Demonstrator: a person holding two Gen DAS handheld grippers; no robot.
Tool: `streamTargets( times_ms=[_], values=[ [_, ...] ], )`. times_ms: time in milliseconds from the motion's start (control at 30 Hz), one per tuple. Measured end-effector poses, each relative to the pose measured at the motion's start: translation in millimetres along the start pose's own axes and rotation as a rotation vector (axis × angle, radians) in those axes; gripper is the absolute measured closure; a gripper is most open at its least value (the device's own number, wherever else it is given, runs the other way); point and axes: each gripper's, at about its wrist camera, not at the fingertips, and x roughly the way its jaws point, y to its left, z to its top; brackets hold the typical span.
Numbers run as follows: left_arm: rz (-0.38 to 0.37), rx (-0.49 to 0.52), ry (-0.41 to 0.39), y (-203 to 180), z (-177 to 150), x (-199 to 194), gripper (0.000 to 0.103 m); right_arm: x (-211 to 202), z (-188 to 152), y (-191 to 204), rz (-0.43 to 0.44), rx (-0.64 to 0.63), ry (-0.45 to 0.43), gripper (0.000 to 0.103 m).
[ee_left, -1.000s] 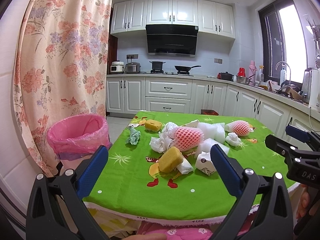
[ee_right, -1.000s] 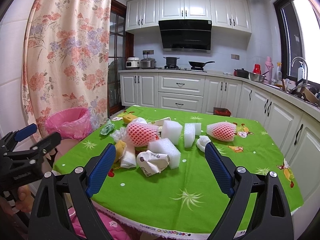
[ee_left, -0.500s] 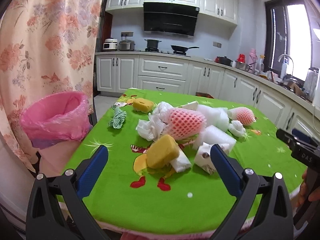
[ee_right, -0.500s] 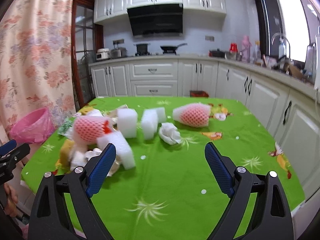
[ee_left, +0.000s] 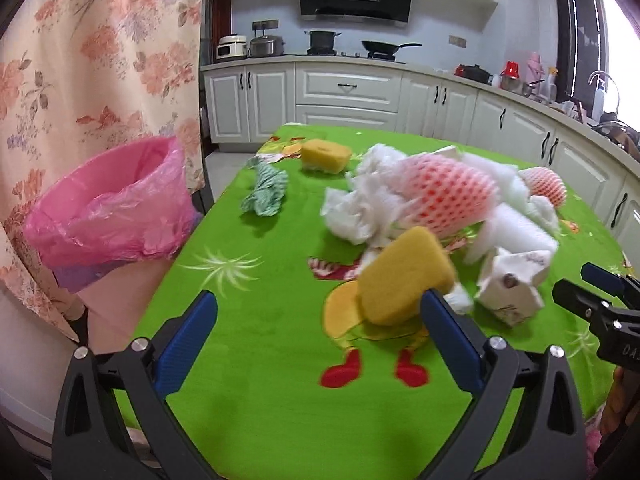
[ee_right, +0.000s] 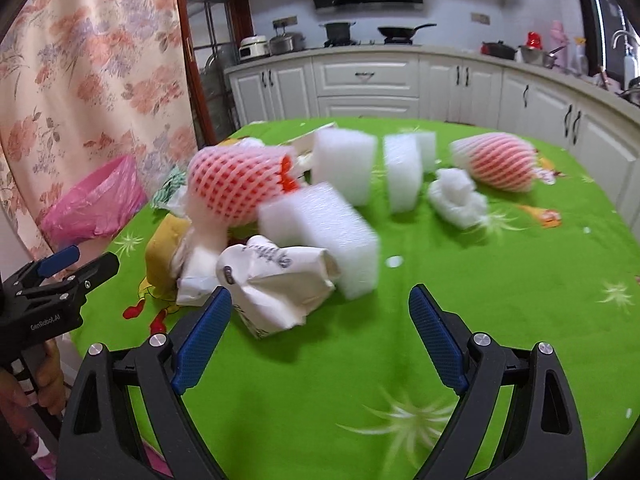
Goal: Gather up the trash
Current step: 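Grasp the yellow sponge with the left tool while the right tool grasps the crumpled paper cup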
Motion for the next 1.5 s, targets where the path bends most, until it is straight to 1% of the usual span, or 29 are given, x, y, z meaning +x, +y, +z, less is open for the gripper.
streamTargets(
  times_ms=[67,200,333,433,467,567,633,667,800,900,1000,1033,1067,1100,1133,1267,1500],
  values=[
    [-0.003,-0.008,0.015,5.6,-1.6,3.9,0.01,7.3,2.5,4.9,0.006,-0.004,0.017,0.019],
    [-0.025,-0.023,0.031,9.2,-3.5,7.1,0.012,25.7,7.8,14.7,0.005,-0.017,0.065,0.019],
    [-0.034,0.014,0.043,3.6,-5.8,9.9,0.017,42.0,15.7,22.0,0.002,-0.022,0.1,0.019],
    [-0.05,0.01,0.064,2.2,-6.7,15.3,0.019,52.3,19.1,26.8,-0.009,-0.048,0.115,0.027],
    [-0.062,0.007,0.072,1.4,-6.4,17.6,0.021,54.3,19.2,26.2,-0.008,-0.05,0.116,0.031],
    [-0.081,0.019,0.081,-5.5,-5.5,22.7,0.021,55.5,18.1,22.5,0.004,-0.042,0.106,0.033],
    [-0.094,0.039,0.084,-13.0,-3.9,25.9,0.021,51.4,16.4,18.7,0.014,-0.046,0.085,0.04],
    [-0.097,0.048,0.084,-17.0,-3.5,27.2,0.021,48.3,16.2,16.6,0.022,-0.047,0.073,0.046],
    [-0.132,0.066,0.098,-31.8,0.2,33.6,0.022,37.8,13.2,4.5,0.041,-0.036,0.051,0.047],
    [-0.154,0.078,0.102,-43.5,2.9,38.6,0.026,29.4,10.6,-4.5,0.058,-0.027,0.029,0.047],
    [-0.145,0.104,0.09,-54.2,7.6,44.7,0.033,21.9,9.8,-10.3,0.066,-0.021,0.006,0.047],
    [-0.147,0.107,0.087,-57.8,9.1,46.6,0.037,20.0,9.9,-11.1,0.069,-0.018,0.0,0.047],
    [-0.148,0.109,0.085,-59.9,9.9,47.6,0.046,18.7,9.8,-12.5,0.068,-0.017,-0.004,0.047],
    [-0.151,0.114,0.085,-61.6,10.5,48.9,0.053,17.5,10.0,-13.0,0.066,-0.014,-0.009,0.047],
    [-0.149,0.12,0.082,-64.8,10.2,49.0,0.057,16.1,9.4,-14.7,0.067,-0.009,-0.014,0.047],
    [-0.131,0.14,0.044,-68.7,4.1,41.6,0.063,12.9,6.0,-15.4,0.07,-0.004,-0.02,0.047],
    [-0.125,0.147,-0.032,-66.4,-7.4,12.7,0.066,0.8,0.9,-1.0,0.085,-0.029,-0.05,0.047]
  ],
)
